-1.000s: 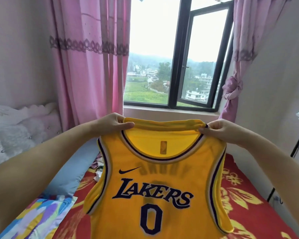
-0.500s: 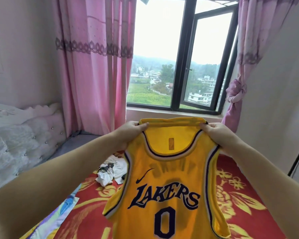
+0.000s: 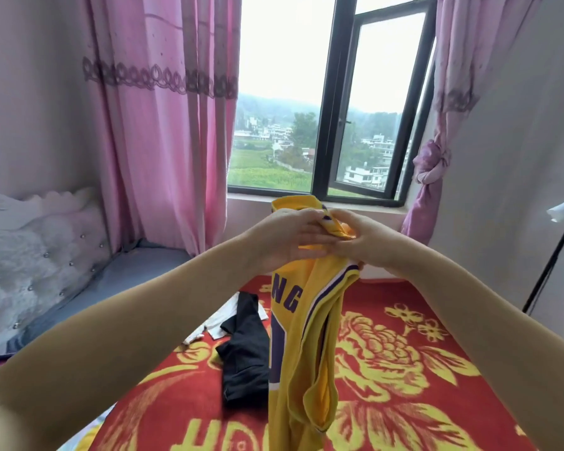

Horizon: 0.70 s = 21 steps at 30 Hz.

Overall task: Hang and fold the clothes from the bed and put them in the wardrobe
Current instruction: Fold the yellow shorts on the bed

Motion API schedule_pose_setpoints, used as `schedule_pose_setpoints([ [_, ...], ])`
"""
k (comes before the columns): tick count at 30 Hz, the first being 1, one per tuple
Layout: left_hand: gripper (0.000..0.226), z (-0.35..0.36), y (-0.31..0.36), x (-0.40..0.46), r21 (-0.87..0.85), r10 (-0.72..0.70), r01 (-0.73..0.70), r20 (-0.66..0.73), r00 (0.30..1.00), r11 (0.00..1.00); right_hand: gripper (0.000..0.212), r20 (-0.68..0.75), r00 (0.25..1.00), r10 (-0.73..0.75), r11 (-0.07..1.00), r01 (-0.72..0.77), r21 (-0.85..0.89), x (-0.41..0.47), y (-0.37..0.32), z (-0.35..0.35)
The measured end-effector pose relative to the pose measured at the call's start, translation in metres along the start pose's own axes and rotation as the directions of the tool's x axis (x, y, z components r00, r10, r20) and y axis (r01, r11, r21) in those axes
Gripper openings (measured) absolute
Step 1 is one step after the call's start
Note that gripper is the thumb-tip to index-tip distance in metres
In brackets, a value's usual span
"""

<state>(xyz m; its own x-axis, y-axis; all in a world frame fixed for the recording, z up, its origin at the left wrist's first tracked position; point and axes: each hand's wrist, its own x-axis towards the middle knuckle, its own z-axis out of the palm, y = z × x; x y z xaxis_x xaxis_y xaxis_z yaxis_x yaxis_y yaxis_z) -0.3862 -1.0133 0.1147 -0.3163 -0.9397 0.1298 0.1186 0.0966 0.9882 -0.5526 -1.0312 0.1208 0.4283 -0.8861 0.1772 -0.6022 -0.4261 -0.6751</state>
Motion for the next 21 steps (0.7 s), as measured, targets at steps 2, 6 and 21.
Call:
schedule_pose_setpoints([
  [2, 0.018, -0.011, -0.003, -0.002, 0.475, 0.291, -0.231, -0.055, 0.955, 0.849, 0.044, -0.034, 0.998, -0.058, 0.996, 0.06, 0.06, -0.002, 0.0, -0.009],
  [6, 0.087, -0.028, 0.007, 0.0, 0.957, 0.673, -0.287, 0.192, 0.715, 0.032, 0.048, 0.081, 0.981, -0.178, 0.975, 0.164, 0.148, -0.017, -0.011, -0.033],
  [21, 0.019, -0.007, -0.005, 0.088, 0.963, -0.105, -0.257, 0.264, 0.959, 0.077, 0.008, 0.066, 0.987, 0.149, 0.976, -0.136, -0.17, -0.002, 0.105, -0.041],
])
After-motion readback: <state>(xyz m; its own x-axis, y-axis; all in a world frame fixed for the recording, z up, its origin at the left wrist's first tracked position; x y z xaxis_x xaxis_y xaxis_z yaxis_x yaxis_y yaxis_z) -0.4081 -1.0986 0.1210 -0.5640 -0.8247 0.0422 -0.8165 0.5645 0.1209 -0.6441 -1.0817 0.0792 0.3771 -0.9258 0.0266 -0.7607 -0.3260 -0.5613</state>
